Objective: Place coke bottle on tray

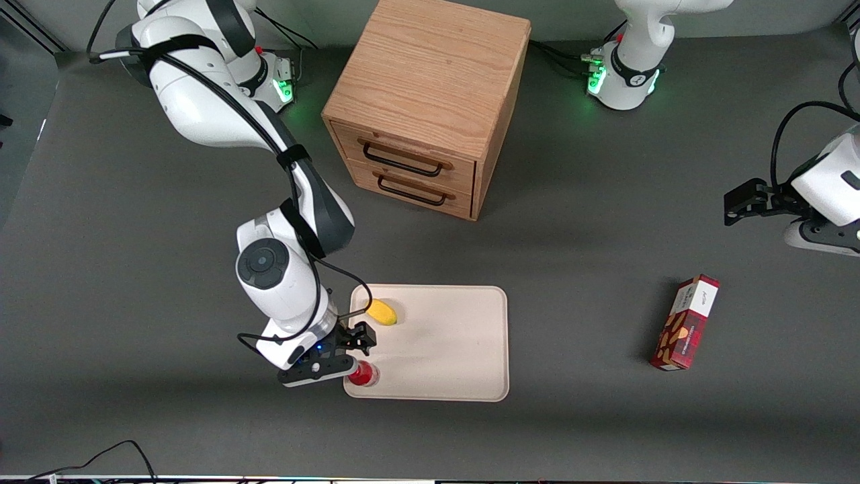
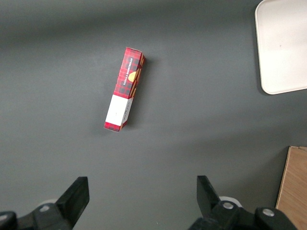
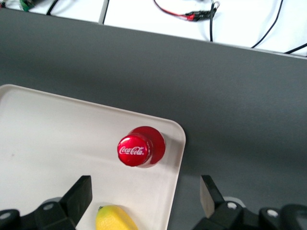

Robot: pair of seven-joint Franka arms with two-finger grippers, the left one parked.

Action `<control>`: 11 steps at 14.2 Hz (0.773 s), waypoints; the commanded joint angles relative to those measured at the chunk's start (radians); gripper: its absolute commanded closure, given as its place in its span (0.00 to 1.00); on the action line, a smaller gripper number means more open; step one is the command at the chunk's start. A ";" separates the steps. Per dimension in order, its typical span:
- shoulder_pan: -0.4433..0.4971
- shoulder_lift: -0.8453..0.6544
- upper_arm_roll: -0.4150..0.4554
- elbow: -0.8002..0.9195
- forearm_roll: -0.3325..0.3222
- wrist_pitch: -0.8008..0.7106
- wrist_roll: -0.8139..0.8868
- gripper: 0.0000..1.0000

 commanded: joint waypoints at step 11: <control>-0.219 -0.621 0.003 -0.360 0.020 -0.519 -0.112 0.00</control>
